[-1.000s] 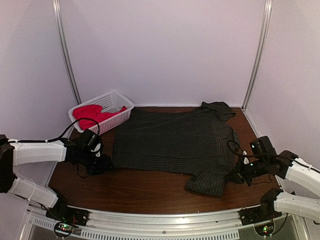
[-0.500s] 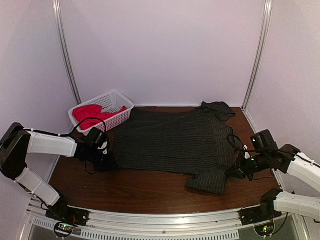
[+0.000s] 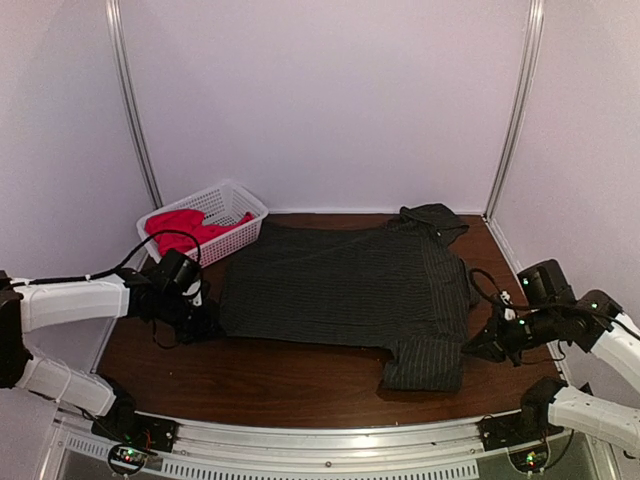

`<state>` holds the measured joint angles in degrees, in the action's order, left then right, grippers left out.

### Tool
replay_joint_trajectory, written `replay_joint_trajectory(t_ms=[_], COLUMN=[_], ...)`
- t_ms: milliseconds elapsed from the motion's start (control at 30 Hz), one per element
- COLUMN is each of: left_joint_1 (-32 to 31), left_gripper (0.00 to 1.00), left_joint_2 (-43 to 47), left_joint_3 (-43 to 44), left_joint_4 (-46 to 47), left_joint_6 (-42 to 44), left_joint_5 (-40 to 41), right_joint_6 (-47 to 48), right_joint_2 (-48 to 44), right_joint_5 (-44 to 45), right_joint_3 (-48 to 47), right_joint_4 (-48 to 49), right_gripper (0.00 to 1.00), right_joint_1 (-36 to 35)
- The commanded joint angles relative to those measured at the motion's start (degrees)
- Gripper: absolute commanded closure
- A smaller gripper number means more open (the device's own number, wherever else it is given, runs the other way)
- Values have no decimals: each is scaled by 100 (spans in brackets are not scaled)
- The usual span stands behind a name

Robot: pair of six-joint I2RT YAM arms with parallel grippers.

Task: Fold and stack the mixed laundry pile
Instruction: Pick up the flattened T-shirt from the center of the board, then fold the flattened T-shirt at the center of the board.

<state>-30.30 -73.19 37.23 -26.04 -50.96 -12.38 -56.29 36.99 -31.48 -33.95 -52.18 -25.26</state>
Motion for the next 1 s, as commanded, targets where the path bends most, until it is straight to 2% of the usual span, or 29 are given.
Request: replay_joint_trajectory(t_ms=[0, 133, 267, 467, 667, 967], left_joint_1=[33, 61, 287, 535, 719, 754], left_gripper=[100, 100, 100, 100, 100, 100], left_joint_2=[174, -138, -612, -1526, -2364, -3078], left_joint_3=[196, 909, 1588, 2482, 3138, 3514], left_joint_4=[-651, -998, -1252, -1100, -999, -958], left_joint_6=[125, 362, 530, 784, 927, 1023], left_joint_5=[-147, -15, 97, 48, 57, 250], right_joint_6=[-50, 485, 982, 1602, 1604, 1889], right_joint_2=[29, 845, 1567, 2623, 3516, 4877], right_joint_5=[132, 284, -4, -263, -107, 23], right_joint_3=[-614, -1298, -1805, -2383, -2933, -3330], right_joint_4=[-145, 29, 229, 396, 826, 1411], right_gripper=[100, 100, 100, 100, 100, 100], right_joint_1=[29, 183, 876, 1569, 1693, 1846])
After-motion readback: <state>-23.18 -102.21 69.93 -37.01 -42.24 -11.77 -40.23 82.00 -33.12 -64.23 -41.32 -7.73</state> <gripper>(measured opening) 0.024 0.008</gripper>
